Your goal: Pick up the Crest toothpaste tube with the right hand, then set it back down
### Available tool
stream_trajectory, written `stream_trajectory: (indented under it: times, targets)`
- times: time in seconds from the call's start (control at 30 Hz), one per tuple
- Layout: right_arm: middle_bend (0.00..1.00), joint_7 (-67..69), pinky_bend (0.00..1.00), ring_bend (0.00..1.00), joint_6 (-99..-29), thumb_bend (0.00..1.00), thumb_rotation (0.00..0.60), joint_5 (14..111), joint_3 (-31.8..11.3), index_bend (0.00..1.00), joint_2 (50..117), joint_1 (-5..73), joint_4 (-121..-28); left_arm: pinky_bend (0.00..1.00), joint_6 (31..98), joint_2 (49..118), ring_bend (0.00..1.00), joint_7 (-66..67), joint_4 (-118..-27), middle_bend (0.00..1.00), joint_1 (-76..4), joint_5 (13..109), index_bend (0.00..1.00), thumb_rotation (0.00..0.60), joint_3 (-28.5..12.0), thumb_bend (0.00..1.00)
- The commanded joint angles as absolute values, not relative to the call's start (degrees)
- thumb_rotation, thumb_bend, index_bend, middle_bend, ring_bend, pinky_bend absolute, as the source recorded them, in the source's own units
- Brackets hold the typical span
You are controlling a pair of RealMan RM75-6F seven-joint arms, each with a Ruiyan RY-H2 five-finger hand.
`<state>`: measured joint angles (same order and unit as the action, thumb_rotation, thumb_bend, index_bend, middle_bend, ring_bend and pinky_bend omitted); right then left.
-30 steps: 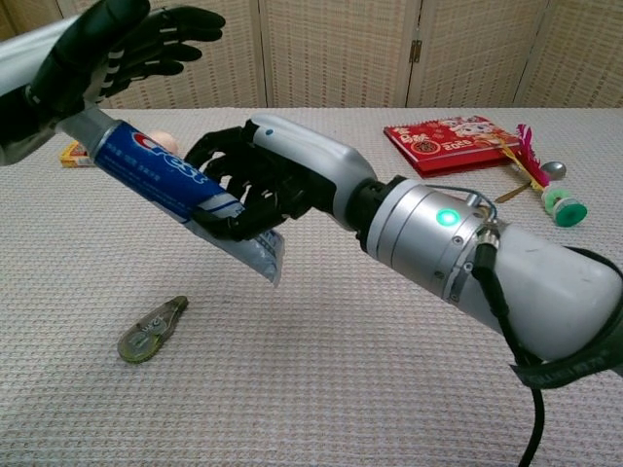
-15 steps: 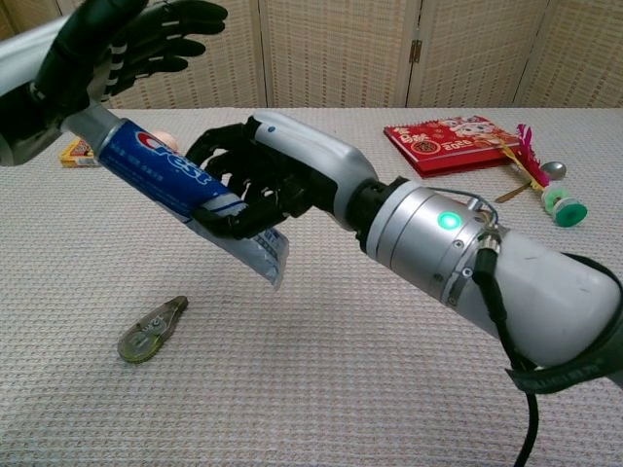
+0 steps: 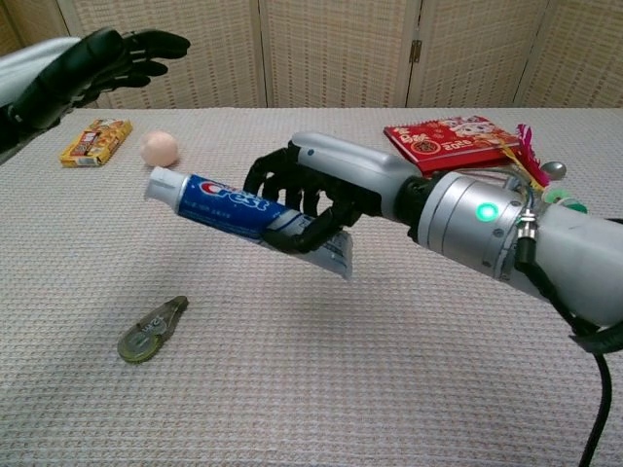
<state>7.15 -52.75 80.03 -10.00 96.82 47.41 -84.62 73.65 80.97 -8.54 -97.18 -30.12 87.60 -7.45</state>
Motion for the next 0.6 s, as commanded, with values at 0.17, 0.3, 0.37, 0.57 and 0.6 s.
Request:
stream_trajectory:
  times: [0.17, 0.3, 0.37, 0.57, 0.6]
  targets:
    - [0.57, -7.7, 0.45, 0.64, -47.2, 0.71, 0.6, 73.0, -7.9, 0.69, 91.2, 48.4, -85.0, 0.0, 74.9, 80.9, 0.0, -7.0, -94.3, 0.05, -28.8, 87.0, 0.05, 0.0, -7.0, 0.12]
    - [0.5, -12.2, 0.4, 0.56, -44.9, 0.71, 0.6, 68.5, -7.1, 0.56, 90.3, 48.7, -84.9, 0.0, 75.3, 80.5, 0.0, -6.7, -94.1, 0.05, -28.3, 87.1, 0.05, 0.0, -6.8, 0.12]
    - [0.42, -14.3, 0.35, 0.45, -44.0, 0.71, 0.6, 66.6, -6.8, 0.43, 89.9, 49.0, -85.3, 0.0, 75.5, 80.3, 0.0, -6.2, -93.9, 0.05, -28.1, 87.1, 0.05, 0.0, -6.8, 0.12]
    - [0.19, -16.4, 0.23, 0.22, -44.4, 0.71, 0.6, 64.1, -6.8, 0.12, 89.2, 49.0, -86.6, 0.0, 75.5, 79.9, 0.0, -5.7, -93.2, 0.05, -27.5, 86.2, 0.05, 0.0, -6.7, 0.12]
    - [0.16, -16.3, 0.21, 0.2, -44.6, 0.71, 0.6, 64.0, -6.9, 0.09, 88.9, 48.9, -86.8, 0.0, 75.4, 80.0, 0.0, -5.4, -92.9, 0.05, -27.3, 85.9, 0.06, 0.0, -6.6, 0.12]
